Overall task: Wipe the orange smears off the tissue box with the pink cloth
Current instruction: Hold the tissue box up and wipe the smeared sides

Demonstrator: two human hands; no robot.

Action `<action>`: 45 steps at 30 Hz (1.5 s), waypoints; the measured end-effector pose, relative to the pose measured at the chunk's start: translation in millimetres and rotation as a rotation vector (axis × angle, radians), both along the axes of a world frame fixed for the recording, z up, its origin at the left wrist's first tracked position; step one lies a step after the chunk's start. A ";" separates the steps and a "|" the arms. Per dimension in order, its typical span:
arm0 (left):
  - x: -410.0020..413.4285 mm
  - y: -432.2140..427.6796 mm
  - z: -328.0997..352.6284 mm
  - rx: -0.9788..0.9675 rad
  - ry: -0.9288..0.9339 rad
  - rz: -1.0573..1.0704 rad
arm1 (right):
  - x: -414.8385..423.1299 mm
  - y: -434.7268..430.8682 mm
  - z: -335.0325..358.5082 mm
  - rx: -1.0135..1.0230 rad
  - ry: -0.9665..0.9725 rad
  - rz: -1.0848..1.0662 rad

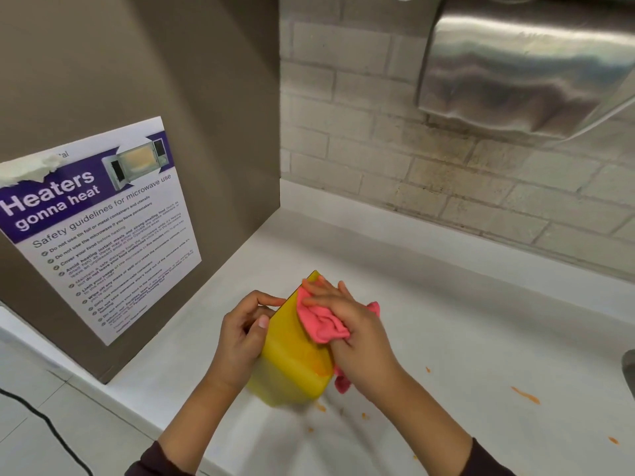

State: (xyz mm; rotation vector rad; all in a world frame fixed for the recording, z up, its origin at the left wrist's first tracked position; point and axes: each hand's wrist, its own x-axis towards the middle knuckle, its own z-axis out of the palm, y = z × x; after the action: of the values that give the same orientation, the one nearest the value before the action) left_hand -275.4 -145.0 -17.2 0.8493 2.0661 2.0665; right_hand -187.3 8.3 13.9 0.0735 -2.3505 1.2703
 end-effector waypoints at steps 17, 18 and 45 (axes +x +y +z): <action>1.4 2.2 -1.1 0.022 -0.010 0.010 | -8.2 8.8 -3.5 0.038 -0.002 0.040; 1.5 2.1 -0.7 0.026 -0.015 0.011 | -5.2 4.3 -3.7 0.034 0.005 0.083; -36.6 -5.3 50.5 -0.466 -0.483 -0.267 | 94.5 39.6 8.4 -0.700 -0.248 -0.391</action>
State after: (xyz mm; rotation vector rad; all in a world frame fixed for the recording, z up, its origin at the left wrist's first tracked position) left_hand -312.0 -150.3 33.3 0.4585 1.9110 1.3919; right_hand -92.8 47.9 22.3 -0.7599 -1.8314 1.8722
